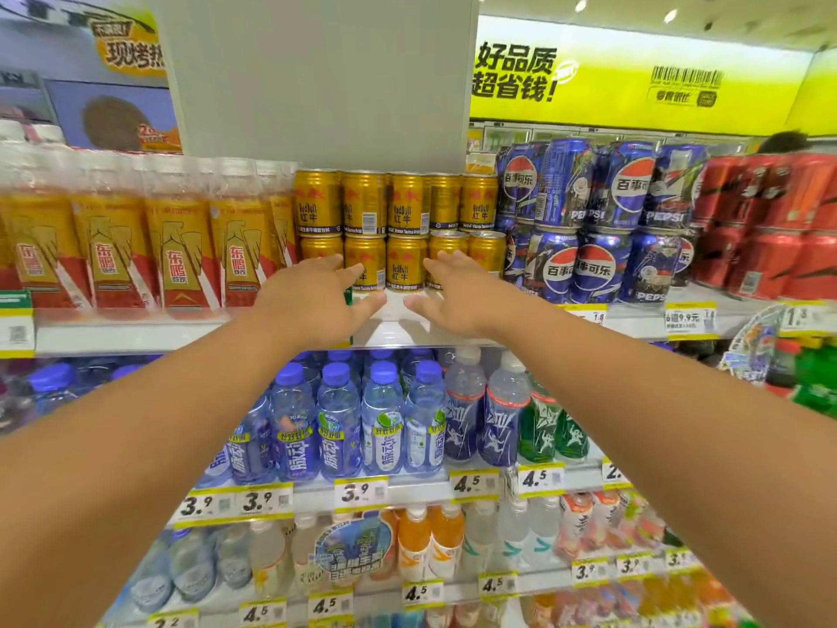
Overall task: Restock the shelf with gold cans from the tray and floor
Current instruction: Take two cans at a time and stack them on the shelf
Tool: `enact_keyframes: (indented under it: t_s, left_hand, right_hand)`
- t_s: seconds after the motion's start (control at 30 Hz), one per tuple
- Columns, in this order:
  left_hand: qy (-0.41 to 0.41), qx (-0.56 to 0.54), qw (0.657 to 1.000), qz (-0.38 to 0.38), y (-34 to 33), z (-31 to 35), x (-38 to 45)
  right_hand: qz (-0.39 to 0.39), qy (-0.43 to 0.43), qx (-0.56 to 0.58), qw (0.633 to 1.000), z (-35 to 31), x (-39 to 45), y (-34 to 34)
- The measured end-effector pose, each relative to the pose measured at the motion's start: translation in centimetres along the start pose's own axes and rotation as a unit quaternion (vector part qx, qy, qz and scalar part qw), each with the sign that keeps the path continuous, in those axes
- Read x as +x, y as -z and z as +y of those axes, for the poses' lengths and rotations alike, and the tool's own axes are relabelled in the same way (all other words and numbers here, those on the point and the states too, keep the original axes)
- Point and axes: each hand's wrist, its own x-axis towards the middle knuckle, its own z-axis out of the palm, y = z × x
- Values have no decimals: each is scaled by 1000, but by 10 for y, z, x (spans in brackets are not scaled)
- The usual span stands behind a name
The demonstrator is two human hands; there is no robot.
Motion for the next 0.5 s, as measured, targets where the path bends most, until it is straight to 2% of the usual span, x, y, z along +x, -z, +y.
enact_keyframes:
  t_s: [0.3,0.5]
  left_hand:
    - [36,11,999,9,-10,52,-79]
    - [46,20,998,-43,-34,78,-138]
  right_hand:
    - [-29,45,-21,998,26,-71,-28]
    - [-45,86,-23,995,28,-115,-59]
